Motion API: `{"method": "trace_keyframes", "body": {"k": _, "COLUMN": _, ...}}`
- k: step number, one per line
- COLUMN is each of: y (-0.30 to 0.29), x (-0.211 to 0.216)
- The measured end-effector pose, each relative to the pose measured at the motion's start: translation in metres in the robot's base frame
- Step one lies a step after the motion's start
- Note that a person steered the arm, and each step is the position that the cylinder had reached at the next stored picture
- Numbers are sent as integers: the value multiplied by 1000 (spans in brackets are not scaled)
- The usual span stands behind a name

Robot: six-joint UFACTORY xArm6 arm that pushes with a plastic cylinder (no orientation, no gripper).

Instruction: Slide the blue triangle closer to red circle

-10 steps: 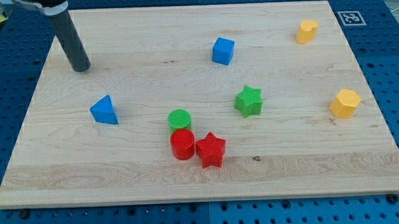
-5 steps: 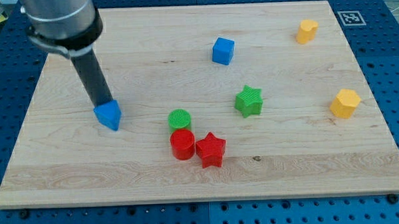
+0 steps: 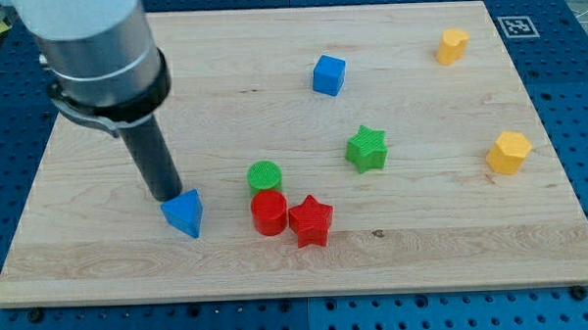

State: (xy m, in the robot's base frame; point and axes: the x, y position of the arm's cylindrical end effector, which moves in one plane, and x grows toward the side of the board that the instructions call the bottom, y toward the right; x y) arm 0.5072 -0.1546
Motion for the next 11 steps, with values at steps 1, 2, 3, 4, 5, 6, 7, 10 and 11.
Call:
{"method": "trace_keyframes", "body": {"k": 1, "y": -17, "x": 6}}
{"method": "trace_keyframes", "body": {"k": 2, "y": -19, "x": 43}}
{"method": "trace_keyframes", "body": {"k": 3, "y": -19, "x": 90}}
{"method": "trace_keyframes", "body": {"k": 4, "y": -9, "x": 89}}
{"method": "trace_keyframes", "body": {"k": 5, "y": 23, "x": 75}}
{"method": "trace_keyframes", "body": {"k": 6, "y": 39, "x": 51}}
{"method": "trace_keyframes", "body": {"k": 7, "y": 38, "x": 54}}
{"method": "trace_keyframes", "body": {"k": 10, "y": -27, "x": -16}}
{"method": "trace_keyframes", "body": {"k": 11, "y": -23, "x": -16}}
